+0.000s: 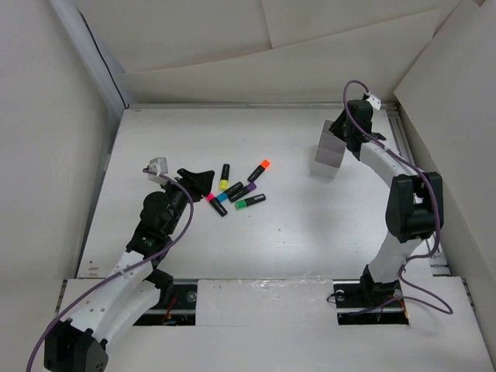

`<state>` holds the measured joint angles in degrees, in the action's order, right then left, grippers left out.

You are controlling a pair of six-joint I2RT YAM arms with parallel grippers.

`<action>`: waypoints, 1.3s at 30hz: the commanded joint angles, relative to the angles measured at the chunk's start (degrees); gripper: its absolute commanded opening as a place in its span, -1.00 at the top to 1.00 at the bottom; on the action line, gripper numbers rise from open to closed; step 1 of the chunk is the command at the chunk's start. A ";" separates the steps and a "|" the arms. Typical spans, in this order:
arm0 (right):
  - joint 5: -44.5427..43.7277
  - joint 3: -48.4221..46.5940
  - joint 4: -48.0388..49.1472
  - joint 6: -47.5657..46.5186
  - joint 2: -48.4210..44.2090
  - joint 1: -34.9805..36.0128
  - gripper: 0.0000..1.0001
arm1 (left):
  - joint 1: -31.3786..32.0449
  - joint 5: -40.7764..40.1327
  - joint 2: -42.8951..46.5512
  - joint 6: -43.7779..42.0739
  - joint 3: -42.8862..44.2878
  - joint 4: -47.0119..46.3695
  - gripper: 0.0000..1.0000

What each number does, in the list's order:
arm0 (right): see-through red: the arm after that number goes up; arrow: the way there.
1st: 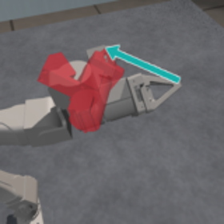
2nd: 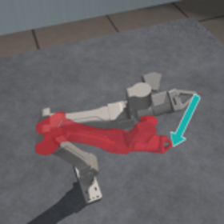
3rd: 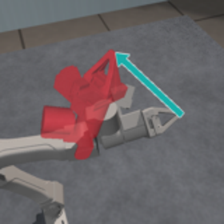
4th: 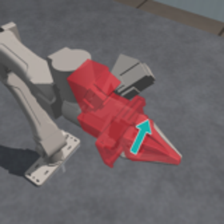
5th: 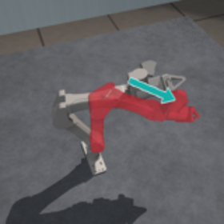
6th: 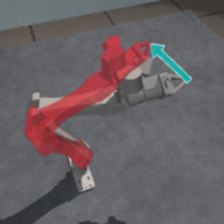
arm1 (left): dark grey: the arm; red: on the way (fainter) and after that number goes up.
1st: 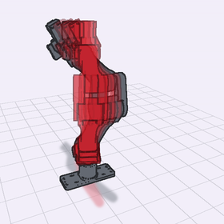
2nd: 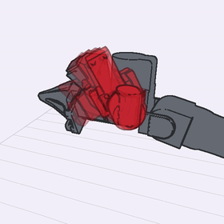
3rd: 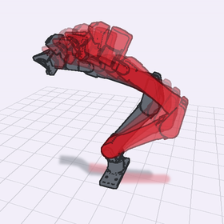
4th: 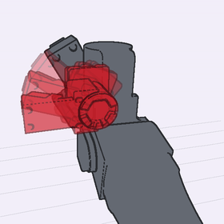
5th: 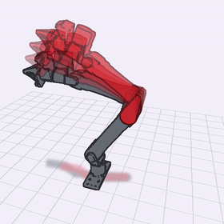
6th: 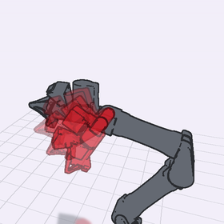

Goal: Sort the stationery into containers
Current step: Place the stationery in the storage box, then pick up the pen from the center of the board.

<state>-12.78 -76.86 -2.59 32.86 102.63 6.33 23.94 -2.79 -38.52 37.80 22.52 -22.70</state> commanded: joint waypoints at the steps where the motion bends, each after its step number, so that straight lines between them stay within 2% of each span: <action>1: -0.33 -1.10 2.24 0.54 0.11 -0.35 0.32 | 0.14 0.85 0.29 -0.36 1.91 -2.26 -0.08; 3: -0.32 -1.10 2.24 0.54 0.11 -0.35 0.23 | 0.14 0.24 0.29 -0.36 1.21 -2.26 -0.08; 4: -0.32 -1.10 2.24 0.54 0.11 -0.35 0.11 | 0.14 0.24 0.29 -0.36 1.21 -2.26 -0.08; 10: -0.32 -1.10 2.24 0.54 -0.41 -0.35 -0.10 | 0.14 0.24 0.29 -0.36 1.13 -2.26 -0.08; 17: -0.94 -0.57 2.24 0.01 -2.70 0.70 -0.13 | 0.14 0.24 0.29 -0.36 1.12 -2.78 -0.08; 20: 0.82 -0.04 2.24 0.01 -4.19 4.11 0.00 | 0.14 0.24 0.82 -0.36 1.12 -2.27 -0.08; 21: 1.34 -0.04 2.24 0.01 -4.19 5.52 0.23 | 0.14 0.24 0.82 -0.36 1.12 -2.26 -0.08; 23: 2.05 -0.04 2.94 -0.87 -3.50 10.51 0.49 | 0.14 -0.28 2.13 -0.36 0.60 -2.87 -0.08; 25: 2.05 -1.62 2.94 -1.48 -1.31 14.22 0.92 | 0.14 -1.17 2.14 0.16 0.59 -2.27 -0.08; 26: 2.05 -2.24 2.94 -1.48 -0.42 16.07 0.99 | 0.14 -1.17 2.83 0.17 0.59 -2.26 -0.08; 30: 3.20 -6.71 2.16 -2.01 5.11 25.37 1.00 | 0.14 -2.57 3.98 0.17 -0.02 -2.26 -0.08; 32: 3.20 -10.49 0.93 -2.01 8.96 28.29 0.90 | 0.14 -2.57 4.51 0.17 -0.02 -1.74 -0.08; 34: 1.97 -13.13 0.39 -2.01 11.70 32.49 0.71 | 0.14 -2.57 5.04 0.17 -0.02 -1.12 -0.05; 35: 0.83 -16.45 -0.65 -2.80 14.85 33.74 0.49 | 0.14 -2.57 5.73 0.69 -0.02 -1.12 -0.05; 39: -3.40 -27.00 -8.02 -3.42 23.37 37.96 -0.02 | 0.14 -4.68 7.76 1.22 -0.55 -0.25 -0.05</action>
<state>-12.58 -96.84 -6.26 30.57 122.45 42.50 23.94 -5.89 -32.82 38.26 22.33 -22.22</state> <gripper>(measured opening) 0.480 0.530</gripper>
